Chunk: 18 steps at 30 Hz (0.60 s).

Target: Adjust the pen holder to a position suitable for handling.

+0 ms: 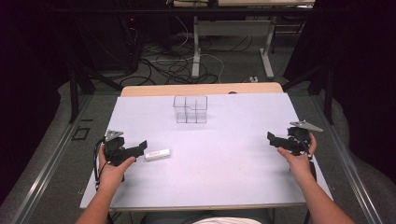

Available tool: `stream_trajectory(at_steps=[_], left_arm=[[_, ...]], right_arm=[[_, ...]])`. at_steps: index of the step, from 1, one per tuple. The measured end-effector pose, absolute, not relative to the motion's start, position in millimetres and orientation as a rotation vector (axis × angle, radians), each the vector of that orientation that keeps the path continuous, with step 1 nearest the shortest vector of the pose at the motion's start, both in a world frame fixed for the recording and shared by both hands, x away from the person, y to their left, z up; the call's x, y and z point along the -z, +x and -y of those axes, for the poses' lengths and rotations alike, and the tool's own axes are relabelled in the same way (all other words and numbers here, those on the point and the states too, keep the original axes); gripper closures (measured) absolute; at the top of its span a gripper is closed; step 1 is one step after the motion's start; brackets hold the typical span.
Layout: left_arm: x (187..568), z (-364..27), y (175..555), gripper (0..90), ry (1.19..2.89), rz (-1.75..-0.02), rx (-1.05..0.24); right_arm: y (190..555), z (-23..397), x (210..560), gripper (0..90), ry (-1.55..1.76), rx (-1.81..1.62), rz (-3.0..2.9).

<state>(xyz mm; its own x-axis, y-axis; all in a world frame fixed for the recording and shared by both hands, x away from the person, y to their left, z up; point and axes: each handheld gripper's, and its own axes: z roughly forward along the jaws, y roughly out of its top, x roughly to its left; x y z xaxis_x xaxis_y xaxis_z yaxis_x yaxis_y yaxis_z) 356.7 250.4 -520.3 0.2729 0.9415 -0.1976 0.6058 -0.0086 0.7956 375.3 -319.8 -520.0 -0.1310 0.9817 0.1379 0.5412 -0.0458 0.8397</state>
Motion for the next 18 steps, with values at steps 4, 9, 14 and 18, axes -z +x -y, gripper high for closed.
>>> stream_trajectory(at_steps=[4,9,14,18], left_arm=[[517,-250,357,2.1,1.687,-1.419,-0.475],[509,-245,361,2.7,1.660,-1.408,-0.476],[497,-231,367,8.2,1.670,-1.387,-0.493],[487,-216,374,15.6,1.691,-1.354,-0.540]], right_arm=[[370,314,516,0.0,1.614,-1.108,-1.713],[368,307,513,0.0,1.579,-1.122,-1.724],[368,302,512,0.0,1.585,-1.142,-1.722],[366,302,511,2.5,1.565,-1.148,-1.733]])
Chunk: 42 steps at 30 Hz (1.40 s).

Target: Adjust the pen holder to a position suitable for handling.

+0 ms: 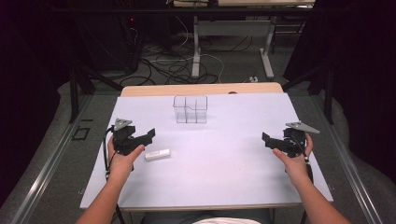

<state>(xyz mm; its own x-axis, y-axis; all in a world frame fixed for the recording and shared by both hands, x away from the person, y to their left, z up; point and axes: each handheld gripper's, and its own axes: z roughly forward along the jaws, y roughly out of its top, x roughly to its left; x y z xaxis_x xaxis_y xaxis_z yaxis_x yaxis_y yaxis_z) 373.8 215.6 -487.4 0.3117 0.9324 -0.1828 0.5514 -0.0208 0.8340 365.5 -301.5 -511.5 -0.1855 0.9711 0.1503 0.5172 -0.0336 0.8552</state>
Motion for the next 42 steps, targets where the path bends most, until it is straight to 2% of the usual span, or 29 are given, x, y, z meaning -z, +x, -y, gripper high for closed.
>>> stream_trajectory(at_steps=[4,6,8,9,14,22,30,32,42], left_arm=[[474,-205,384,16.6,1.678,-1.333,-0.579],[468,-201,390,22.6,1.670,-1.332,-0.596],[461,-197,396,24.6,1.664,-1.331,-0.595],[458,-196,399,28.9,1.656,-1.332,-0.590],[442,-184,414,34.2,1.649,-1.308,-0.583],[426,-167,443,36.4,1.679,-1.290,-0.564],[418,-156,468,49.5,1.721,-1.311,-0.556],[417,-154,474,56.5,1.731,-1.319,-0.555],[434,-143,494,73.2,1.815,-1.371,-0.565]], right_arm=[[363,302,509,5.3,1.542,-1.149,-1.727],[362,303,509,7.6,1.528,-1.153,-1.715],[362,304,509,9.5,1.530,-1.150,-1.730],[361,304,510,11.7,1.539,-1.147,-1.728],[362,304,511,14.6,1.539,-1.140,-1.717],[362,305,513,14.7,1.556,-1.140,-1.728],[363,306,515,14.9,1.565,-1.147,-1.734],[363,306,516,15.0,1.574,-1.150,-1.735],[365,307,518,15.0,1.581,-1.157,-1.748]])
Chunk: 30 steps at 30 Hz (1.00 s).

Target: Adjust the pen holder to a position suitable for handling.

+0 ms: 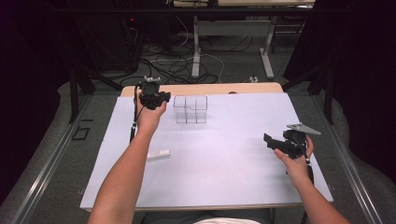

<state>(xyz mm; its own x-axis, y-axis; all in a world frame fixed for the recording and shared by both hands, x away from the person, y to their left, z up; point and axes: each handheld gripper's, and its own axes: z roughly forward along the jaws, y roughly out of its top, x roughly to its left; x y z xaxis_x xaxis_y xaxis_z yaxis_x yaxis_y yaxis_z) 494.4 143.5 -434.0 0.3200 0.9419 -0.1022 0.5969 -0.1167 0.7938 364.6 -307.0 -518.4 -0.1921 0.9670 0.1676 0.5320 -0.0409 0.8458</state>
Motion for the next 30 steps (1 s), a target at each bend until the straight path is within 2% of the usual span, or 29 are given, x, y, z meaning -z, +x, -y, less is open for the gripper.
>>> stream_trajectory(at_steps=[8,11,30], left_arm=[[453,-140,504,87.4,1.819,-1.446,-0.503],[461,-140,507,89.4,1.801,-1.471,-0.491],[480,-133,519,89.9,1.819,-1.501,-0.424]], right_arm=[[366,306,522,15.0,1.593,-1.156,-1.759],[366,306,522,15.0,1.598,-1.156,-1.761],[367,307,524,15.0,1.612,-1.157,-1.768]])
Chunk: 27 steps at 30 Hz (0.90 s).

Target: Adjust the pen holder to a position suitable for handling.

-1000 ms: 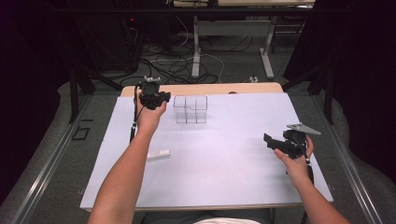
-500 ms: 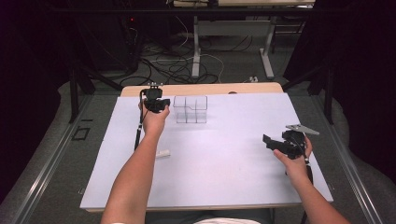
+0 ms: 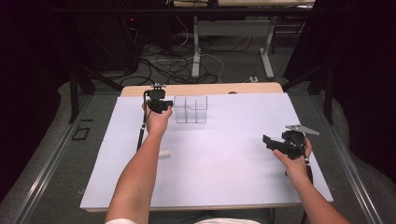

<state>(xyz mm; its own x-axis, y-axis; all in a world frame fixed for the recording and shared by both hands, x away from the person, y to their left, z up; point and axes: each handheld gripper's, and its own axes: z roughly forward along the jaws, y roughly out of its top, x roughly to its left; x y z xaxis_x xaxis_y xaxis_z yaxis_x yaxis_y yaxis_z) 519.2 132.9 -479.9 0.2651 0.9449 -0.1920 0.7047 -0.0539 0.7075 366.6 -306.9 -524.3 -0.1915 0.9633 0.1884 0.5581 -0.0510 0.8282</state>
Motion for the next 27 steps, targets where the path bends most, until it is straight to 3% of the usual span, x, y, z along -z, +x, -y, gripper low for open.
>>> stream_trajectory(at_steps=[27], left_arm=[[484,-104,514,90.0,1.815,-1.491,-0.419]], right_arm=[[368,304,525,15.0,1.608,-1.173,-1.781]])
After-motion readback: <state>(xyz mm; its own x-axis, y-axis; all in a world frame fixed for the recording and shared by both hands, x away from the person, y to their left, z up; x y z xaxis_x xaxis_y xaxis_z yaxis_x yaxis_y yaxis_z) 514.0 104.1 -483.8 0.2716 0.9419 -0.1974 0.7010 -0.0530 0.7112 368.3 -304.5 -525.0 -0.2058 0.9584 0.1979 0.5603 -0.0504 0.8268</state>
